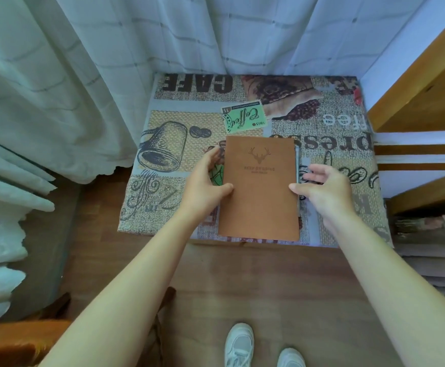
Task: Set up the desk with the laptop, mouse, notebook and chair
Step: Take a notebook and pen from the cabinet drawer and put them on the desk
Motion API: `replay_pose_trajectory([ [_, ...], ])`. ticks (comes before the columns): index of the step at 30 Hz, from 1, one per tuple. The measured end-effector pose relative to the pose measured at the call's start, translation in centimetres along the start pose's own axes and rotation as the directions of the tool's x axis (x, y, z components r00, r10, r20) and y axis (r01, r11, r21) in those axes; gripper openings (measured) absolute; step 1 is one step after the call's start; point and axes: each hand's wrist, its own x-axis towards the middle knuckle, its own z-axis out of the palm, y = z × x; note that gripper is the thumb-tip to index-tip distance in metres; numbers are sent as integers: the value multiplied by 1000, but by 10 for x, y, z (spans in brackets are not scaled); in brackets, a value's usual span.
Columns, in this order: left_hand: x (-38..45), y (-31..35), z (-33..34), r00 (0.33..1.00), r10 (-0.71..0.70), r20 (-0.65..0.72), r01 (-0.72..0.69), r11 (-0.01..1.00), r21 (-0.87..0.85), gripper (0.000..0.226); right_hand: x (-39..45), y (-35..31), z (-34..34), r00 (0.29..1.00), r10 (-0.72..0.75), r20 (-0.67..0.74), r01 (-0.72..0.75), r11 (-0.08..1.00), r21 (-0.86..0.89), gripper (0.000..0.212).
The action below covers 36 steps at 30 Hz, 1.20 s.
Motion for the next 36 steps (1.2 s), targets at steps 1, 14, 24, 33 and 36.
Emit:
replay_pose_trajectory([
  [1,2,1,-2,1000,-19,18,19,1000,-18,84,0,-2,1,1000,2,13,-2,1000,-7,63],
  [14,15,2,-12,961,-153,230,229,906,-355,82,9,-8,5,992,102,71,-104,995,16,53],
  [24,0,-3,-12,876,-132,465,314,886,-340,96,1,3,2,998,50,42,-55,991,125,31],
  [33,-23,8,2,912,-98,397,294,831,-471,94,-16,16,-16,997,71,-1,-70,992,104,23],
  [36,-37,19,8,907,-62,416,281,824,-491,95,-31,15,-36,994,108,17,-109,985,137,23],
])
